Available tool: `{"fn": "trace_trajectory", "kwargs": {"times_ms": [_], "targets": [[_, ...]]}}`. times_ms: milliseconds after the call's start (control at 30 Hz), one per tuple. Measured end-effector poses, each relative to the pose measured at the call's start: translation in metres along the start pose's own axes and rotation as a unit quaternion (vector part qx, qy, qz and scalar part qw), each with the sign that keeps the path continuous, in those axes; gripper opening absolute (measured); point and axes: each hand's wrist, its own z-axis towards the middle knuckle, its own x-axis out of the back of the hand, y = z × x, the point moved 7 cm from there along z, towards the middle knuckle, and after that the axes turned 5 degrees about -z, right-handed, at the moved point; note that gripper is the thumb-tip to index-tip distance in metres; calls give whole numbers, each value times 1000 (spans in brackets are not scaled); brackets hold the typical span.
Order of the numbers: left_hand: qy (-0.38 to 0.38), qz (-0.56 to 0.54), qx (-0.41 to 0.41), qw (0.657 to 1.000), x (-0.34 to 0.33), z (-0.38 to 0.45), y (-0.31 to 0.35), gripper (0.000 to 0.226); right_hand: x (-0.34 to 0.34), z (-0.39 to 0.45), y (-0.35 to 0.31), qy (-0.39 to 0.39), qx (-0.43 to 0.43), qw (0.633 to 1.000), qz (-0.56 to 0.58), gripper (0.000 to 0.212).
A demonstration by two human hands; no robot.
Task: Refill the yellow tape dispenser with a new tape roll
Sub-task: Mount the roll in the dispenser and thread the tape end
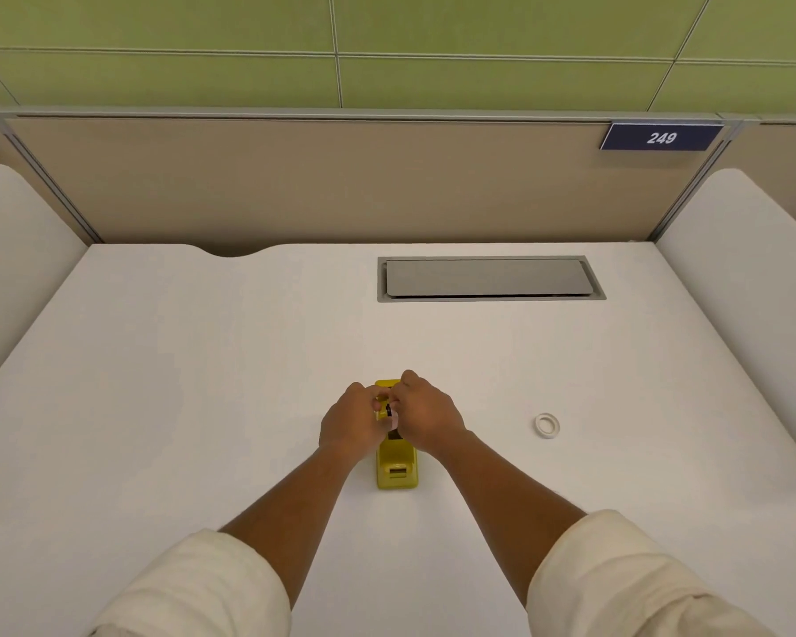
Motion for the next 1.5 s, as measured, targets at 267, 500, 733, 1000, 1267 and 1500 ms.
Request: {"fn": "trace_trajectory", "kwargs": {"times_ms": [267, 500, 733, 1000, 1267, 1500], "targets": [[-2, 6, -5, 1000, -1, 1, 0, 36, 1, -3, 6, -2, 22, 1000, 19, 14], [1, -4, -13, 1000, -1, -1, -1, 41, 5, -4, 14, 18, -13, 995, 94, 13], [8, -17, -17, 1000, 0, 1, -3, 42, 0, -6, 23, 28, -39, 982, 182, 19], [7, -13, -22, 1000, 0, 3, -2, 40, -2, 0, 25, 17, -62, 977, 201, 19], [-3, -6, -24, 1000, -1, 4, -3, 44, -2, -3, 25, 17, -43, 984, 174, 11], [-15, 5, -22, 1000, -3, 2, -2, 47, -2, -6, 25, 18, -32, 987, 158, 13]]}}
